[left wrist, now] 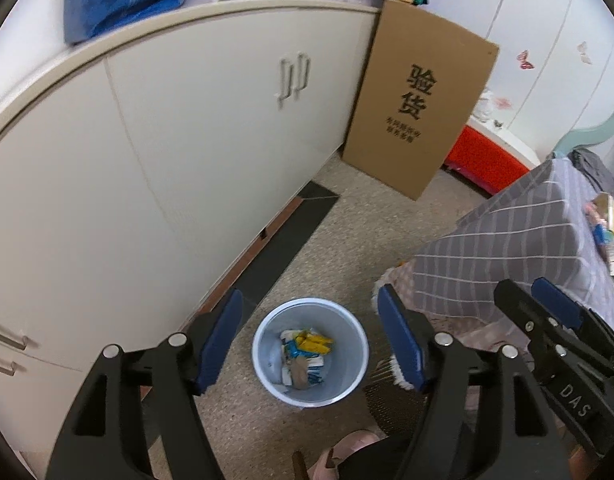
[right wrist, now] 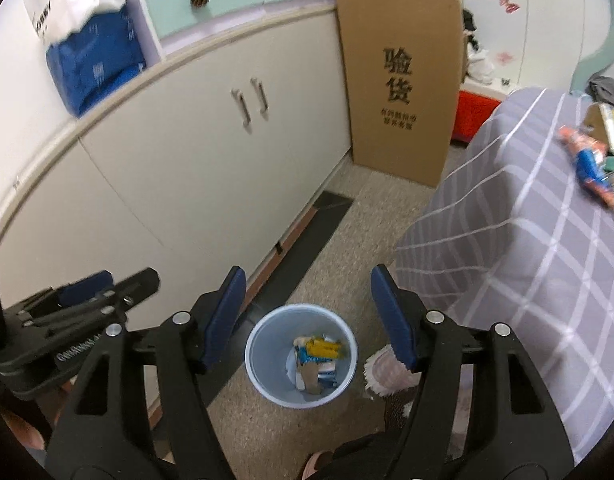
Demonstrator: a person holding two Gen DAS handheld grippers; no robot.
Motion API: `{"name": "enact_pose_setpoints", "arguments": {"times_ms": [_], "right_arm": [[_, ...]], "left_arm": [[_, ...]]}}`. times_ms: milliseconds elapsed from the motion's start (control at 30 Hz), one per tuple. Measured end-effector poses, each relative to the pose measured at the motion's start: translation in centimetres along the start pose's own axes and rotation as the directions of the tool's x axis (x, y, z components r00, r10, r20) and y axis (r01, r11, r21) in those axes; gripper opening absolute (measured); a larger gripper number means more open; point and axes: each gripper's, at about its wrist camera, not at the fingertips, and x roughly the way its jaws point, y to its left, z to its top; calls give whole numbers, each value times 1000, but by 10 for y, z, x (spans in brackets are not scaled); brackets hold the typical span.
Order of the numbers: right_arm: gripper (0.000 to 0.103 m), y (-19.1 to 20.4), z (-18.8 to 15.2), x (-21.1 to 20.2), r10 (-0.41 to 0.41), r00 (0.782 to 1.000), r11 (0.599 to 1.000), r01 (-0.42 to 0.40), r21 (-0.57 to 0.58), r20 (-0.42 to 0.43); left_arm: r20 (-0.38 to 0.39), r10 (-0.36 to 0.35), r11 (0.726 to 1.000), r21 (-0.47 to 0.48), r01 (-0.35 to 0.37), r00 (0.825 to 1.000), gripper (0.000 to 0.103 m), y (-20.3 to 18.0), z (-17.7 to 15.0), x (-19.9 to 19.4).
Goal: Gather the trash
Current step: 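Carry wrapper and yellow bag over the bin and release both, then grasp the orange-blue snack packet with the left tool while the right tool grasps the white box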
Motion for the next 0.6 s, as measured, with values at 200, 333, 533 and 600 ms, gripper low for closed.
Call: {"name": "enact_pose_setpoints", "arguments": {"times_ms": [200,333,533,600], "right_arm": [[65,-30,18,-53,-28,993,998,22,53,117],[66,-66,26,-88,-97,978,990,76,117,186],[79,-141,28,-129,-275,930,940,206,272,243],[79,-172,24,-133,-324,919,912,240,334,225]], "left_arm": [[50,-72,996,57,69,996,69,-44,11,-24],[69,-120,988,102,113,990,69,-85,18,-34],[66,-215,965,171,201,974,69,-158,29,-39],[56,-236,956,193,221,970,69,-182,31,-38]]}}
